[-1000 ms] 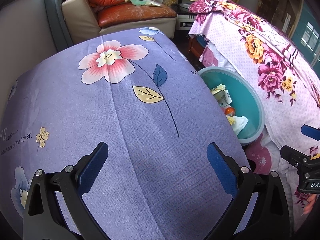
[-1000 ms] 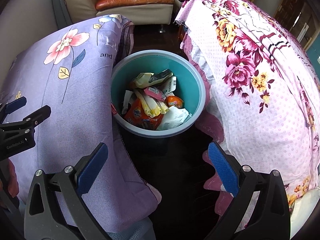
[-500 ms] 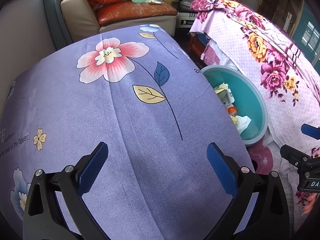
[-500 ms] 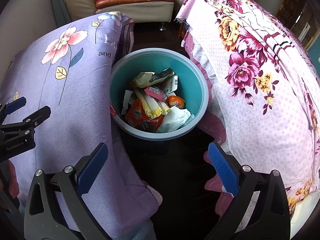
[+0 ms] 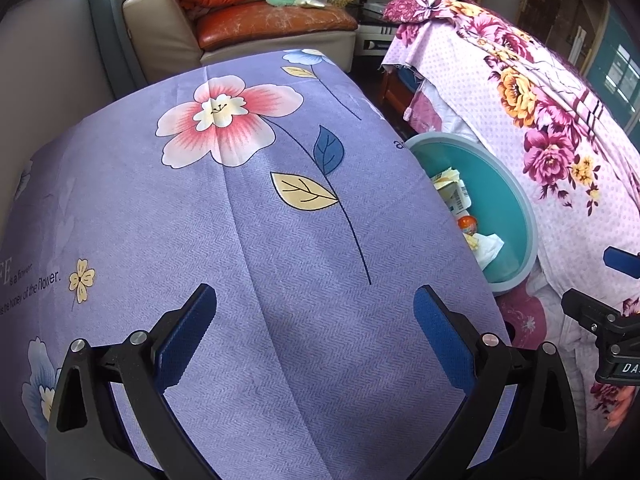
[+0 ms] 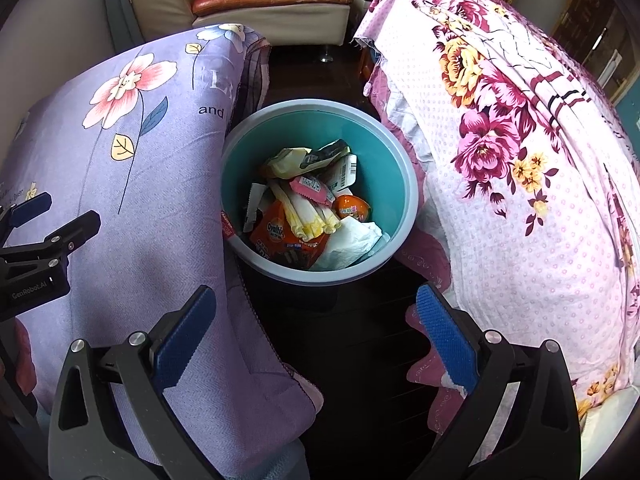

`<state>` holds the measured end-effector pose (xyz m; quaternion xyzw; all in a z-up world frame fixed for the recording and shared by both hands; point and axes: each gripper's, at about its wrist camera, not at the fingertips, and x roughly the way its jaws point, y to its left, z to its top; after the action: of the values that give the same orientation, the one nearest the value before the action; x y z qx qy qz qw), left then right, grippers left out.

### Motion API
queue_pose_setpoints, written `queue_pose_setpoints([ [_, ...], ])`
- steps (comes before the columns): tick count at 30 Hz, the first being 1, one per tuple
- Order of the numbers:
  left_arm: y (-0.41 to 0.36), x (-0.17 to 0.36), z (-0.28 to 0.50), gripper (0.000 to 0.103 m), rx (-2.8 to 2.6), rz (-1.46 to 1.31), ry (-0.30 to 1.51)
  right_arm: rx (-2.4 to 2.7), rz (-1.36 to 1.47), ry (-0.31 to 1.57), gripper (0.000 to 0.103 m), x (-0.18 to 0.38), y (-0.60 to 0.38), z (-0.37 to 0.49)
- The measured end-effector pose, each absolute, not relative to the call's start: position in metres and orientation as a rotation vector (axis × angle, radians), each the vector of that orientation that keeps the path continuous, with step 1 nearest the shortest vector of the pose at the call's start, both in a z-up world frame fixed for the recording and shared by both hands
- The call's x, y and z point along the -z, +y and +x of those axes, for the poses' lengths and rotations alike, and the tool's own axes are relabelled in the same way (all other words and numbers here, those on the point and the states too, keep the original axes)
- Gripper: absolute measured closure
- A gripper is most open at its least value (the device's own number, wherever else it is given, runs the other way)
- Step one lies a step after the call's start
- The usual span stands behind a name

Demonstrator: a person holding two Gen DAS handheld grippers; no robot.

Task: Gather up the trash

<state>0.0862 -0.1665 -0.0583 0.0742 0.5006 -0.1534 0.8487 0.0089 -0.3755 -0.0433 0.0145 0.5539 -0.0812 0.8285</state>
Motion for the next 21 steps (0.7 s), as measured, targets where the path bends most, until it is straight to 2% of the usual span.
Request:
queue_pose_setpoints([
  [21,-0.1612,0.0538,0.0869,0.004,0.321,0.149,1.052,0.169,0.000,1.175,0.007,0.0350,-0.3648,0.0135],
])
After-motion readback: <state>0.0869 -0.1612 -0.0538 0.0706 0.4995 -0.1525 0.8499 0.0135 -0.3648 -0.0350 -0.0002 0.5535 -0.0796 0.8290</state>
